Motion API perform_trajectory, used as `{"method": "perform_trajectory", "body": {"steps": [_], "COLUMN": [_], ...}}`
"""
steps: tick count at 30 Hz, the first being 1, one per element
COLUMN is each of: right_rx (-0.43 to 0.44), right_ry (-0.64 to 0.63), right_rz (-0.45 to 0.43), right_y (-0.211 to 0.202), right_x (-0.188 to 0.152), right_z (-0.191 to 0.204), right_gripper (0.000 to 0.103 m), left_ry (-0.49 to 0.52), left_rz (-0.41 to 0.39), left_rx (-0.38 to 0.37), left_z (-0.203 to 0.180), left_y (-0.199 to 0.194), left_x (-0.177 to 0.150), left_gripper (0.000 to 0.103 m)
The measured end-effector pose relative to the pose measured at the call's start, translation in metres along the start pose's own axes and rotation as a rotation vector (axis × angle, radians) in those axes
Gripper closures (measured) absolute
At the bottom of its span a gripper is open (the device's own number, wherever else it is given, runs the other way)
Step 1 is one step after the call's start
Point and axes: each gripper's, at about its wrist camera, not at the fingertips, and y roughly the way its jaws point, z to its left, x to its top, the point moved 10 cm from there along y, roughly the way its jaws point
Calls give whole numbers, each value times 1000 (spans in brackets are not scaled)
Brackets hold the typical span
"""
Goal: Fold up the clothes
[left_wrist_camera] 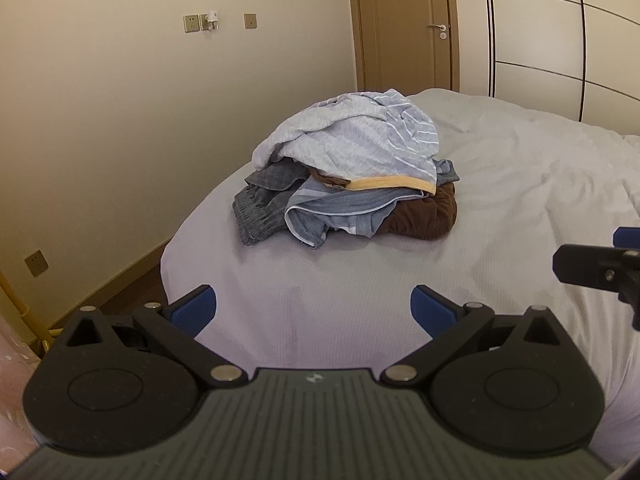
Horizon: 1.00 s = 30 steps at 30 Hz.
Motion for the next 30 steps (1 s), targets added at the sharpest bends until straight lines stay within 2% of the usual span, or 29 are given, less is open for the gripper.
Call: {"method": "perform_trajectory", "body": {"steps": [23,30], "right_rx": [3,2], "right_ry": [5,6], "right_rz": [-5,-5], "right_y": [-2,-3], "right_x": [-3,-3], "right_z": [-4,-6], "right_gripper": [2,2], "left_ry": [9,-15], "left_rz": [-2,-3], "left_rx": [0,-12], "left_z": [-5,-2], "left_y": [0,1], "left_x": [0,2], "left_gripper": [1,1]}}
